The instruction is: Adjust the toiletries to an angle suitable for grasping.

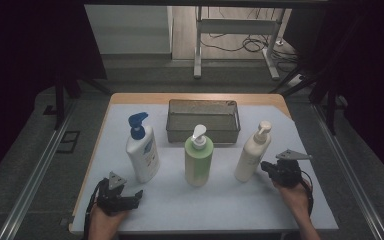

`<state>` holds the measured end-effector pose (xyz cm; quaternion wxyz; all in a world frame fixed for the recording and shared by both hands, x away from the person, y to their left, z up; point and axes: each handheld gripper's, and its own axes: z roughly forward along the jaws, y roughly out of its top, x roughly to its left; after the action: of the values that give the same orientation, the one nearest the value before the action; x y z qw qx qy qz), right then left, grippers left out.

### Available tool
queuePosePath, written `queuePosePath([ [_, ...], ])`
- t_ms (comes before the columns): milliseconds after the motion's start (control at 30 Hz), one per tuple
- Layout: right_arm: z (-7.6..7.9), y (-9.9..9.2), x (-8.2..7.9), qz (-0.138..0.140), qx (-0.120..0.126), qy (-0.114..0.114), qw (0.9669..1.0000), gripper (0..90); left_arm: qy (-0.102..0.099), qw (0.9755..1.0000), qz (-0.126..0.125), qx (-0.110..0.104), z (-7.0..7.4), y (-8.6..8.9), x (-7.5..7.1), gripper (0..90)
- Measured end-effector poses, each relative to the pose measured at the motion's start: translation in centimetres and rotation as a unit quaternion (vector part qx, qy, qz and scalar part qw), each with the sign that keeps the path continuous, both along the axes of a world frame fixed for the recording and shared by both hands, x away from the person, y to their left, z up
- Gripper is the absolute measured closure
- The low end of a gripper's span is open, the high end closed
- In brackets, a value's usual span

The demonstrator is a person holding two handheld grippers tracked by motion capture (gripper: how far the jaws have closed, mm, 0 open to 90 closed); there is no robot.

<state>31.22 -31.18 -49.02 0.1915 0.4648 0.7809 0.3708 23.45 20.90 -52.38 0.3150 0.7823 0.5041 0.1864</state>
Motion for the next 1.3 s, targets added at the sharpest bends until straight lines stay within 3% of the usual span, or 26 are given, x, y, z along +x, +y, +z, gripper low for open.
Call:
queuePosePath([
  [133, -0.1, 0.1, 0.4, -0.005, -0.008, 0.0, 1.0, 86.2, 0.0, 1.0, 0.0, 0.0, 0.0, 0.0, 0.0, 12.0],
  [233, -0.2, 0.0, 0.6, -0.005, 0.001, 0.003, 1.0, 86.7, 0.0, 1.0, 0.0, 0.0, 0.0, 0.0, 0.0, 12.0],
  [900, -0.9, 1.5, 2.8, 0.0, 0.002, 0.01, 0.9999, 84.4, 0.0, 1.0, 0.0, 0.0, 0.0, 0.0, 0.0, 12.0],
  [1033, -0.8, 1.4, 2.2, 0.005, 0.008, 0.012, 0.9999, 83.8, 0.0, 1.0, 0.0, 0.0, 0.0, 0.0, 0.0, 11.9],
  [1300, 0.1, 1.3, -0.5, 0.024, 0.012, 0.007, 0.9996, 85.1, 0.0, 1.0, 0.0, 0.001, 0.0, 0.0, 0.0, 11.9],
])
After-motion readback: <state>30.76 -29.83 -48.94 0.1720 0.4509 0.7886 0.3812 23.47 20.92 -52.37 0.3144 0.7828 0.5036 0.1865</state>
